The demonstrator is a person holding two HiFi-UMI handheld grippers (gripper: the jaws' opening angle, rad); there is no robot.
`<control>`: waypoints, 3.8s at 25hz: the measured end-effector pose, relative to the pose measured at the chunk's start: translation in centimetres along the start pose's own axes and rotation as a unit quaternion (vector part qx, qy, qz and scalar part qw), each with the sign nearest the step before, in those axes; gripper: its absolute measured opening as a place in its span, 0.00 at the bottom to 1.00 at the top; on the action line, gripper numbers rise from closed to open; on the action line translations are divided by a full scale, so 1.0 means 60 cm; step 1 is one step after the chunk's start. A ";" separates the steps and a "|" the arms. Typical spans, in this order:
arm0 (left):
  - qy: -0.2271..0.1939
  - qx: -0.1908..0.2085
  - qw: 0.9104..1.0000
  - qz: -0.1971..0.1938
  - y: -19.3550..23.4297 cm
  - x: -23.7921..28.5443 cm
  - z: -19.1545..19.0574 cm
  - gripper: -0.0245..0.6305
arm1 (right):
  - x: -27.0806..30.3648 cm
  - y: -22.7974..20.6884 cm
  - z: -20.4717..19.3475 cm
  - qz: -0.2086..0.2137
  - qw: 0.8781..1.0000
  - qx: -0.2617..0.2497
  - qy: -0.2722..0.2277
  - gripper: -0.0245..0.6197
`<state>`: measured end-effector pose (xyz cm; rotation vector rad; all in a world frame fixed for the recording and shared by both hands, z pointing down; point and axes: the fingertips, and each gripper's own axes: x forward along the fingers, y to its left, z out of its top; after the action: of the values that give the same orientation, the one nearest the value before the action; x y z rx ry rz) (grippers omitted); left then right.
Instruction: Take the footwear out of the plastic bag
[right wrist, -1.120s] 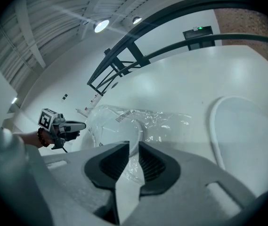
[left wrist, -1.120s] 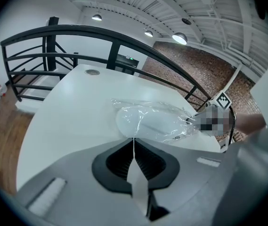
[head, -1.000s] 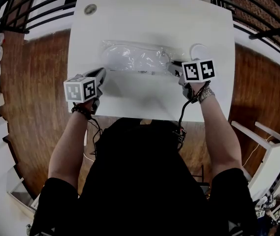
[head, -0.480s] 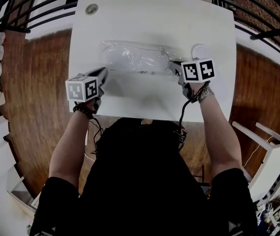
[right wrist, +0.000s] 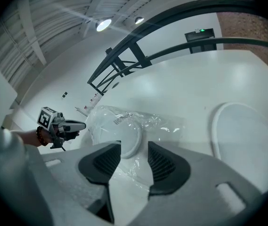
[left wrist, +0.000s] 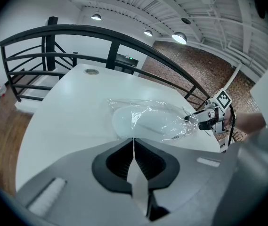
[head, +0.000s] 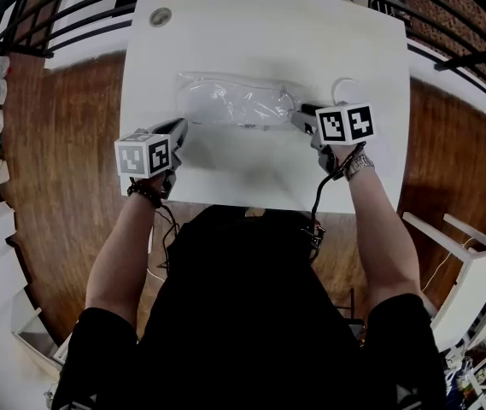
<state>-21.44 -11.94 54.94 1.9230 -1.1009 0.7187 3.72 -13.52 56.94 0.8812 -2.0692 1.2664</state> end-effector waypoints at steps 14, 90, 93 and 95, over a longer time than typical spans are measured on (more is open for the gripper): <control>0.004 0.016 1.000 0.006 0.004 -0.013 -0.003 0.08 | -0.002 0.015 0.003 0.024 1.000 -0.011 -0.002 0.30; 0.040 0.023 0.999 -0.009 0.033 0.037 0.010 0.06 | 0.002 0.024 -0.015 0.073 0.997 0.002 0.018 0.19; 0.033 0.025 0.999 -0.005 0.035 0.032 0.015 0.07 | -0.001 0.023 -0.011 0.068 0.998 -0.002 0.010 0.17; 0.027 0.018 0.999 -0.010 0.030 0.030 0.015 0.07 | -0.006 0.018 -0.010 0.063 0.998 -0.001 0.004 0.15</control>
<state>-22.14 -14.03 56.48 1.9312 -1.0409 0.7802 3.22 -12.54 56.32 0.7537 -2.1481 1.3307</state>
